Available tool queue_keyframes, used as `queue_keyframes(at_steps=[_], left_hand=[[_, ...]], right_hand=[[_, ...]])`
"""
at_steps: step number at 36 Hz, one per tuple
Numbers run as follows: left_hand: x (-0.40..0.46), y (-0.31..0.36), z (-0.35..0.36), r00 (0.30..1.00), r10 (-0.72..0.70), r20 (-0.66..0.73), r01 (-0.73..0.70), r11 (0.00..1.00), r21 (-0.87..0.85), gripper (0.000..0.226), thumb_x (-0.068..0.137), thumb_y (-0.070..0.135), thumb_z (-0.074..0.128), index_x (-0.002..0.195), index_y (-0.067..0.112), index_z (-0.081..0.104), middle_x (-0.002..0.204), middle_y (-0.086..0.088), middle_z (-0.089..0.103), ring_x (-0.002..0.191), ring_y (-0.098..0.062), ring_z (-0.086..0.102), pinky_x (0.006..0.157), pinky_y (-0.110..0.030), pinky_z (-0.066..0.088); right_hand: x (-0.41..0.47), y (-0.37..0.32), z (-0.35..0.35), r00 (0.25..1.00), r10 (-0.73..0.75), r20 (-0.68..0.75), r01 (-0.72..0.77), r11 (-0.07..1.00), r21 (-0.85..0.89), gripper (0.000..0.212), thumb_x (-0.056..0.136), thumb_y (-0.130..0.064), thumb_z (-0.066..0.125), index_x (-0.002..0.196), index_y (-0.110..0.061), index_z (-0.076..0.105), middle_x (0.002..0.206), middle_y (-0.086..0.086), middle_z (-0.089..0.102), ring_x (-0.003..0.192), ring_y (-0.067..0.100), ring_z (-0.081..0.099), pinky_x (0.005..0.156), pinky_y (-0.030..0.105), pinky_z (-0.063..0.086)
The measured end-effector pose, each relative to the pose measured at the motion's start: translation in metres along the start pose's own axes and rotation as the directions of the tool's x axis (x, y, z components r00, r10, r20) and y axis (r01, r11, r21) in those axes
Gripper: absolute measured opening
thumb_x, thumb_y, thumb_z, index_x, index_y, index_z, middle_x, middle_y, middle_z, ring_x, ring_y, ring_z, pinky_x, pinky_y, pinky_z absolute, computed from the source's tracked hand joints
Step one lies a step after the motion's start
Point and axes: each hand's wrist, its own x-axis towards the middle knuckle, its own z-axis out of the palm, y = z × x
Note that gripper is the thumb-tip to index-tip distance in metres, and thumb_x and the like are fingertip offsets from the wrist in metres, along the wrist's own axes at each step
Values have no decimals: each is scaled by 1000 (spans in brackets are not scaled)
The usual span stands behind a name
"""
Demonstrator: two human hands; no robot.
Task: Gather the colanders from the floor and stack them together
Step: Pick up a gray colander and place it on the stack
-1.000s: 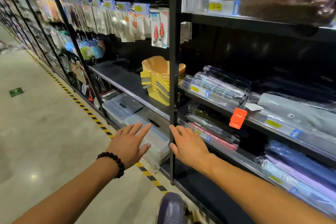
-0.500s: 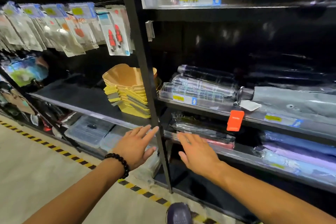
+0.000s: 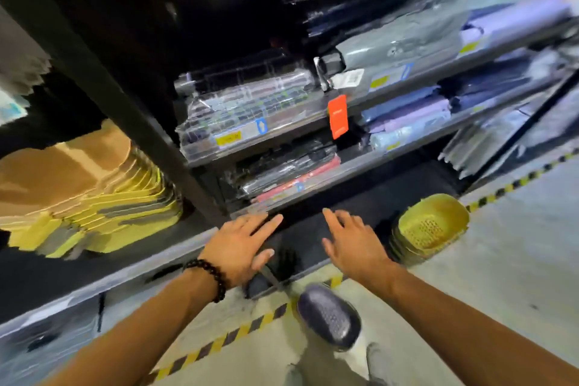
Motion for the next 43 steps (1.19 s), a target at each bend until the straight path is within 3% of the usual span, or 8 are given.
queue_keyframes(at_steps=[5,9,14,18,26,32,38,43], left_hand=[[21,10,22,992,124,32,-123,992,-26,68,100,58,30,156,40,-5,163,-1,22,144,-26,28,113,-43,30],[43,26,47,983,172,68,-170,985,-36,67,99,53,39,158,36,11,159,-3,33,138,-28,37,108,-44,37],[56,45,89,975,190,116,-189,982,-22,71,96,50,49,158,32,17,154,-8,41,129,-31,48,96,-46,50],[56,46,128,965,168,201,-158,985,-63,72,97,54,40,155,45,-3,162,1,24,132,-29,41,103,-50,42],[53,41,193,957,122,265,-101,991,-91,73,97,58,35,149,52,-17,162,-1,23,132,-32,43,104,-48,41],[69,42,243,951,81,300,-43,990,-132,74,92,61,36,151,53,-8,161,0,26,134,-35,42,106,-50,40],[88,42,299,960,112,257,-92,992,-88,75,91,50,53,154,39,13,156,-8,32,119,-39,52,94,-52,51],[104,41,365,957,121,265,-85,986,-144,75,94,48,53,156,41,11,164,-5,17,134,-37,41,101,-53,45]], right_hand=[[-53,26,24,982,191,5,-191,979,71,67,100,-45,46,158,-22,19,152,8,40,129,35,46,100,45,48],[-86,51,45,947,315,60,-320,941,107,69,101,-43,45,159,-22,15,161,8,31,138,36,39,109,44,43],[-117,75,78,911,399,104,-409,906,107,69,100,-43,47,158,-22,17,160,12,31,133,38,43,103,46,47],[-129,88,116,893,420,159,-442,885,144,69,100,-44,48,158,-23,17,157,11,34,131,37,44,100,46,49],[-136,96,180,873,419,250,-459,879,130,69,101,-46,47,158,-24,15,159,10,32,133,35,43,101,46,49],[-124,97,223,862,415,290,-461,880,111,68,101,-42,48,159,-23,16,159,10,31,132,35,44,102,44,49],[-106,105,284,852,416,319,-471,874,116,67,101,-39,49,158,-21,19,157,12,32,132,36,43,100,45,49],[-96,110,355,843,416,342,-484,864,142,66,98,-37,54,154,-21,25,156,12,35,129,37,47,98,46,50]])
